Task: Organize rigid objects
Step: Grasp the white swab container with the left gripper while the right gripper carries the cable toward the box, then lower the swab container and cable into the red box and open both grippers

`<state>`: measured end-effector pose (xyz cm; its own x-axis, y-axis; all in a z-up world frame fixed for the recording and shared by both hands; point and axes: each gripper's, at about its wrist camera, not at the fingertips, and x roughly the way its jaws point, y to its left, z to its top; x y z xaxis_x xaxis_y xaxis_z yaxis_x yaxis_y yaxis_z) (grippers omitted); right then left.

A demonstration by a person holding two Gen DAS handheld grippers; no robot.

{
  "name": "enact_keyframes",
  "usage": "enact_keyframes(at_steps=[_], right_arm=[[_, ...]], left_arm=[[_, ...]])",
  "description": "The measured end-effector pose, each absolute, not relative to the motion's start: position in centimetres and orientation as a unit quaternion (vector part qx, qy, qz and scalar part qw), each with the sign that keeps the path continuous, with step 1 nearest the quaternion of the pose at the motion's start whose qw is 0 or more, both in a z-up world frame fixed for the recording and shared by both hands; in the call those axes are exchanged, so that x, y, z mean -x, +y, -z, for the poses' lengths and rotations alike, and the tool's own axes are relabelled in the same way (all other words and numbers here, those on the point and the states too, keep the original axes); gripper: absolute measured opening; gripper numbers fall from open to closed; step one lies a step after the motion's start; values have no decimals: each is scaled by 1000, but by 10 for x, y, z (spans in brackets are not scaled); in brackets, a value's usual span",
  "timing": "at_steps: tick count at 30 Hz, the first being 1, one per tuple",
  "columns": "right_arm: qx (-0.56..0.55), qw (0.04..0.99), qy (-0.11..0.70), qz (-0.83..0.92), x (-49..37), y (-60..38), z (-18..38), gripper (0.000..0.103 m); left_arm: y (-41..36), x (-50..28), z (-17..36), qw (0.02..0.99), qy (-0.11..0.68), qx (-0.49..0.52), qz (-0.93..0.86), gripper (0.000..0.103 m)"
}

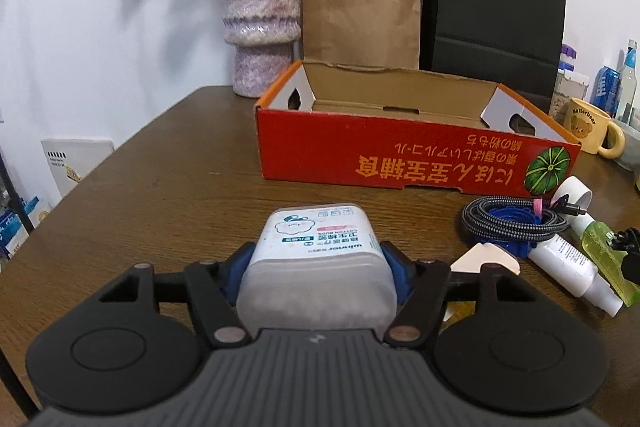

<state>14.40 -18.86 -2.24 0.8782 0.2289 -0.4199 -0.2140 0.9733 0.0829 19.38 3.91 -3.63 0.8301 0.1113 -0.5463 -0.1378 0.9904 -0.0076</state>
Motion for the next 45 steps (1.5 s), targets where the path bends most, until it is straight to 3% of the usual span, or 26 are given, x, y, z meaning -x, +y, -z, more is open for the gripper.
enact_keyframes(at_steps=[21, 45], right_arm=[[-1, 973, 191, -126, -144, -175, -3, 37], [-14, 983, 145, -108, -216, -146, -44, 37]], left_arm=[[25, -164, -19, 974, 214, 22, -69, 67], [21, -221, -52, 979, 177, 65, -79, 67]])
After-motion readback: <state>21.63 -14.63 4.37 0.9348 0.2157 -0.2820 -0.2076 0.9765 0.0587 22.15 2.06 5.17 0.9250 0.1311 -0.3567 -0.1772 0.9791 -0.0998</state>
